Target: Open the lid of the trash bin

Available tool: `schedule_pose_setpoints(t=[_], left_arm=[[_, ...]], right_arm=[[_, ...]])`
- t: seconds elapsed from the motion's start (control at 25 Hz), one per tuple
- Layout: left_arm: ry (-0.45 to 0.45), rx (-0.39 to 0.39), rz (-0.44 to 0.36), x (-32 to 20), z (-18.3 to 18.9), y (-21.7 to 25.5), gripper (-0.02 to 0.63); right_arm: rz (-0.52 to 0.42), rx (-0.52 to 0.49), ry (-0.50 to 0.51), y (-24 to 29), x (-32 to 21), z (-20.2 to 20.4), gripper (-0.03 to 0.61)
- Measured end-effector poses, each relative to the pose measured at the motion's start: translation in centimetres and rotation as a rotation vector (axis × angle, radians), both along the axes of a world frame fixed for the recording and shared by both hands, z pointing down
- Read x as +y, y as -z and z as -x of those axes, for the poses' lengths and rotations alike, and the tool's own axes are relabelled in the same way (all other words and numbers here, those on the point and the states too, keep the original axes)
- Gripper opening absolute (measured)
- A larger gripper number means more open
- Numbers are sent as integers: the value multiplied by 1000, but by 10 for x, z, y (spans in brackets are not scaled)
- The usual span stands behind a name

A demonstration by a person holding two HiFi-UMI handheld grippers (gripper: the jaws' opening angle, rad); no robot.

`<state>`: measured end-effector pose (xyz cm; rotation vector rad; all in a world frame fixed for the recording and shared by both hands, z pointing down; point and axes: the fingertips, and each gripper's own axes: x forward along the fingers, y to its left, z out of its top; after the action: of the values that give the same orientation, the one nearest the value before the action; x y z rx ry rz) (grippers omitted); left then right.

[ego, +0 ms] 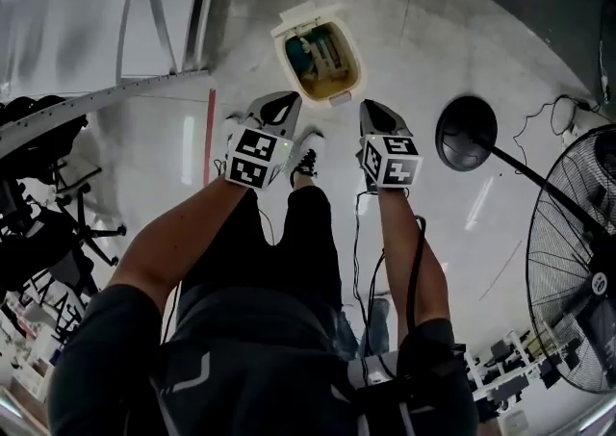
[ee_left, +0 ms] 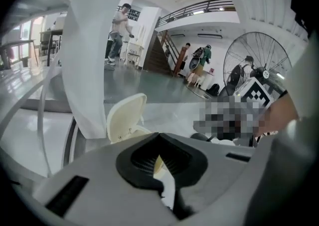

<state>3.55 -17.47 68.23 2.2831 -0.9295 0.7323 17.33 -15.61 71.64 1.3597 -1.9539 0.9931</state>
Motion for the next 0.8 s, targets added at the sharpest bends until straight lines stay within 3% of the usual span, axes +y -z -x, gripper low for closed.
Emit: schedule_pose_setpoints(t=[0.36, 0.56, 0.8], left_arm=[[-3, 75, -84, -15, 32, 108, 8], [-39, 154, -112, -14, 47, 178, 8], [-33, 226, -191, -23, 66, 260, 8]], right_arm=[[-160, 10, -45, 121, -8, 11, 29], [-233, -8, -104, 187, 1, 13, 28], [-345, -32, -107, 274, 10, 22, 29]])
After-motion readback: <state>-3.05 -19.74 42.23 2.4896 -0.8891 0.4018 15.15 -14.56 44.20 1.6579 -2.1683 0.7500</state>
